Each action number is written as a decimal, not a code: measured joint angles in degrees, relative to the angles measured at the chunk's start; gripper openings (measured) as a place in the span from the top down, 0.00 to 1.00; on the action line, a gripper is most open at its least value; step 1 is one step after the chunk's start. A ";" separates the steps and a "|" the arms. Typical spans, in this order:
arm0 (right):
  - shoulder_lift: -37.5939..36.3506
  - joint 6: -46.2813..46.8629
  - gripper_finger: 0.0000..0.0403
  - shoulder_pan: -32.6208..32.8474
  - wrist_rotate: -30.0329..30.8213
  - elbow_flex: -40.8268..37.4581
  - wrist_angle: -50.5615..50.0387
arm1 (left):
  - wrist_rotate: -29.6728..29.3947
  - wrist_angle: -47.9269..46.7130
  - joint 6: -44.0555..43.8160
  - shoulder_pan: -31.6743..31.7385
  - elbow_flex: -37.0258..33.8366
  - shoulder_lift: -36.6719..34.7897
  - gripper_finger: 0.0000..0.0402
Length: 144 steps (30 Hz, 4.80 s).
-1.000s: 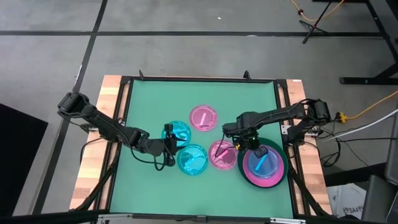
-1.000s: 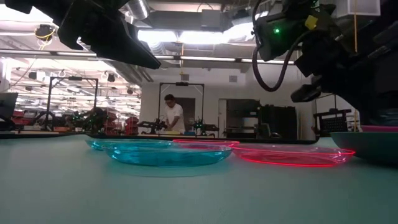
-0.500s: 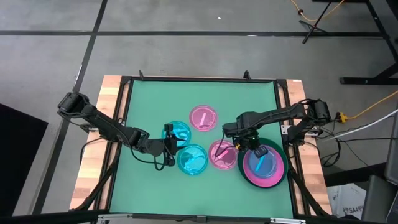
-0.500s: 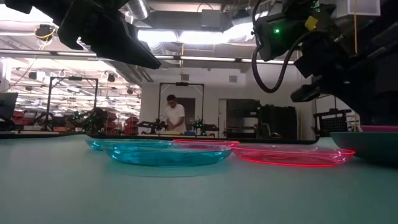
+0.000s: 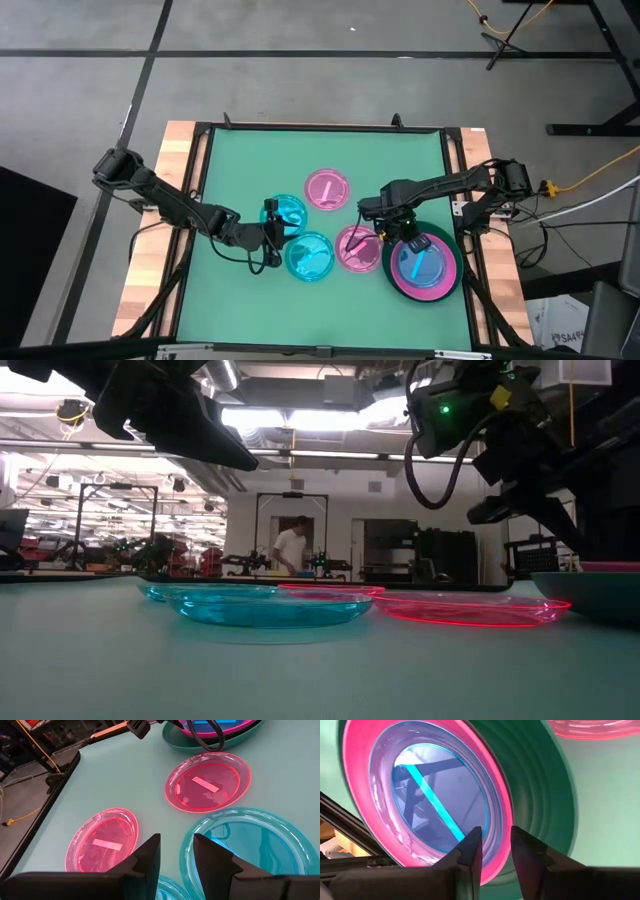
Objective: Stack plastic plates
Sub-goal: Stack the top transparent blue plate on top of the transparent blue plate
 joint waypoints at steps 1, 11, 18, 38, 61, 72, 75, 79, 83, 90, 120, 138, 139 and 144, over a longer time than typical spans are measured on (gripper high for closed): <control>0.00 0.02 0.77 0.00 0.48 0.00 0.02 | -0.02 0.00 -0.01 0.01 0.00 0.00 0.73; 0.00 0.06 0.77 0.00 5.50 0.00 0.02 | -2.54 0.00 -4.53 0.81 0.00 0.00 0.73; -0.87 -0.12 0.77 0.01 6.98 0.45 -0.65 | -2.64 0.00 -11.98 4.37 0.00 0.00 0.73; -26.40 -3.22 0.77 0.04 19.36 -1.69 17.46 | 14.11 -8.54 -26.78 20.29 0.08 -5.17 0.73; -38.88 -3.16 0.77 0.00 18.71 -26.52 56.14 | 25.58 -40.15 -40.26 33.20 -0.02 -8.50 0.73; -38.88 -3.17 0.77 0.00 18.70 -27.06 58.46 | 25.33 -39.92 -43.57 33.18 -0.02 -1.87 0.73; -38.87 -3.20 0.77 0.00 18.70 -27.06 58.44 | 25.33 -39.80 -43.57 33.18 -0.02 -0.26 0.73; -38.88 -3.20 0.77 0.00 18.70 -27.06 58.44 | 25.59 -39.52 -43.55 33.18 -0.02 1.15 0.73; -38.86 -3.20 0.77 0.00 18.71 -27.06 58.48 | 26.67 -38.99 -43.55 33.18 -0.02 1.50 0.73; -38.86 -3.22 0.77 0.00 18.70 -27.06 58.46 | 28.23 -38.88 -43.55 33.18 -0.02 1.51 0.73; -38.86 -3.21 0.77 0.00 18.70 -27.02 58.40 | 31.97 -35.76 -44.84 33.29 -0.02 4.98 0.92; -38.86 -3.21 0.77 0.00 18.70 -27.02 58.38 | 31.98 -35.71 -44.82 33.29 0.04 4.85 1.00; -38.86 -3.20 0.77 0.00 18.70 -27.02 58.38 | 31.95 -35.74 -44.82 33.37 0.04 4.74 1.00; -38.86 -3.20 0.77 0.00 18.70 -27.02 58.38 | 31.76 -35.81 -44.82 34.78 0.02 3.97 1.00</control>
